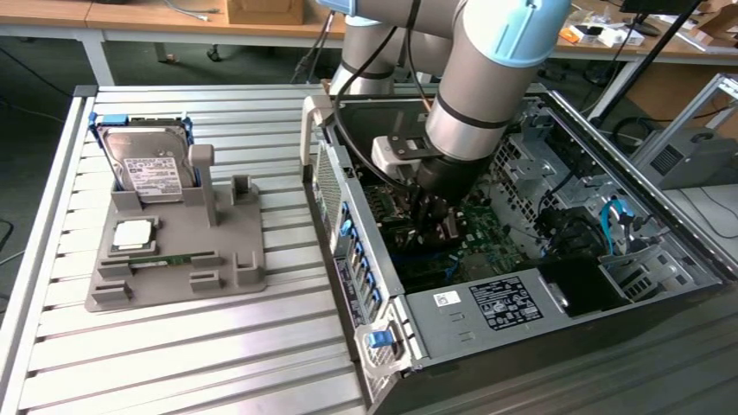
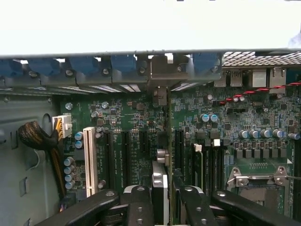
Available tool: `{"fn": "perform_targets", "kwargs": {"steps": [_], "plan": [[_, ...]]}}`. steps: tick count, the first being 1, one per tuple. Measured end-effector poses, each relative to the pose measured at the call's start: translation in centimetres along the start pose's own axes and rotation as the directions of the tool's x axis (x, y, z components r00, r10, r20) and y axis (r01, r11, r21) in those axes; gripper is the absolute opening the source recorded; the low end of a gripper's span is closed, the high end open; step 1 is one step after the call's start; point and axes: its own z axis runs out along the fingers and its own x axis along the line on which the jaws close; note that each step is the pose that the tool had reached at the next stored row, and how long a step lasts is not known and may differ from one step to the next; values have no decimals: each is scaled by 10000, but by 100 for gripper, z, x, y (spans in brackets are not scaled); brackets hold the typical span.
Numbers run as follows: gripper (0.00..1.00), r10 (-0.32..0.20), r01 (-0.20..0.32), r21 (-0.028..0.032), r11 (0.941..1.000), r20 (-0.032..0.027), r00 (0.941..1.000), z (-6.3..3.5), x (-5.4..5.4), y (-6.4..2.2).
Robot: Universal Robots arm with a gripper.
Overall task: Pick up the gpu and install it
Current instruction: 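Insert the gpu into the slot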
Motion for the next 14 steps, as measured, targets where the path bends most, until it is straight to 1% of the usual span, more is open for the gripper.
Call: {"fn": "perform_targets", "kwargs": {"steps": [8,11,14], "plan": [[27,74,-74,0,10000,-5,10000,15,-12,1],[27,72,-72,-1,10000,-11,10000,36,-35,1],[27,72,-72,0,10000,-3,10000,54,-43,1]]}}
